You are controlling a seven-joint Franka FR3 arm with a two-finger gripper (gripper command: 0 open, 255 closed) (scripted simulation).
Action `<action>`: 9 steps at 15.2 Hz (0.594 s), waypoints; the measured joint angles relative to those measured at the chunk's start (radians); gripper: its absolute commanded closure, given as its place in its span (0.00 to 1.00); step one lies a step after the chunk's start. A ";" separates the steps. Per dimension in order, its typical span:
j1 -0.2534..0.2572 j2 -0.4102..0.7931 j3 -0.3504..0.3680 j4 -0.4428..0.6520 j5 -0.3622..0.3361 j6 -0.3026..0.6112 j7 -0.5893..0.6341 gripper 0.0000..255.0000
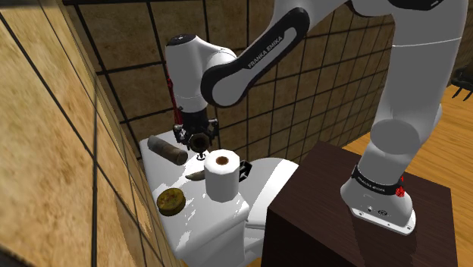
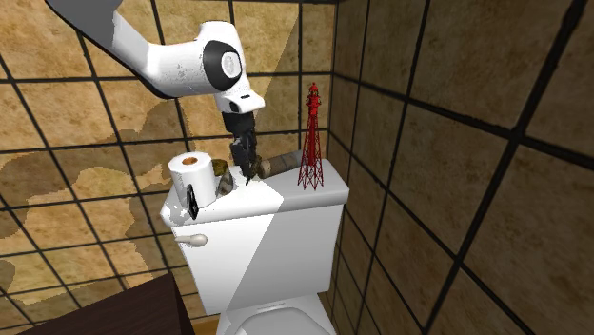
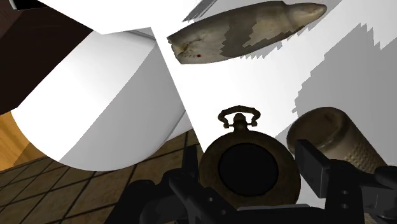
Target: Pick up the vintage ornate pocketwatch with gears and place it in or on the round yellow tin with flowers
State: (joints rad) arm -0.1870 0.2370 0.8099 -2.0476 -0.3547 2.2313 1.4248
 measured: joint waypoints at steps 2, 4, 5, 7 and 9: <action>-0.005 -0.014 0.006 0.011 0.017 -0.020 -0.013 1.00; -0.011 -0.033 0.015 0.020 0.037 -0.039 -0.025 1.00; -0.015 -0.041 0.017 0.029 0.047 -0.053 -0.036 1.00; -0.008 -0.043 0.022 0.040 0.050 -0.066 -0.028 1.00; 0.023 -0.025 0.031 0.064 0.036 -0.085 0.012 1.00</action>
State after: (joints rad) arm -0.1637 0.2123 0.8407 -1.9840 -0.3191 2.1465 1.4365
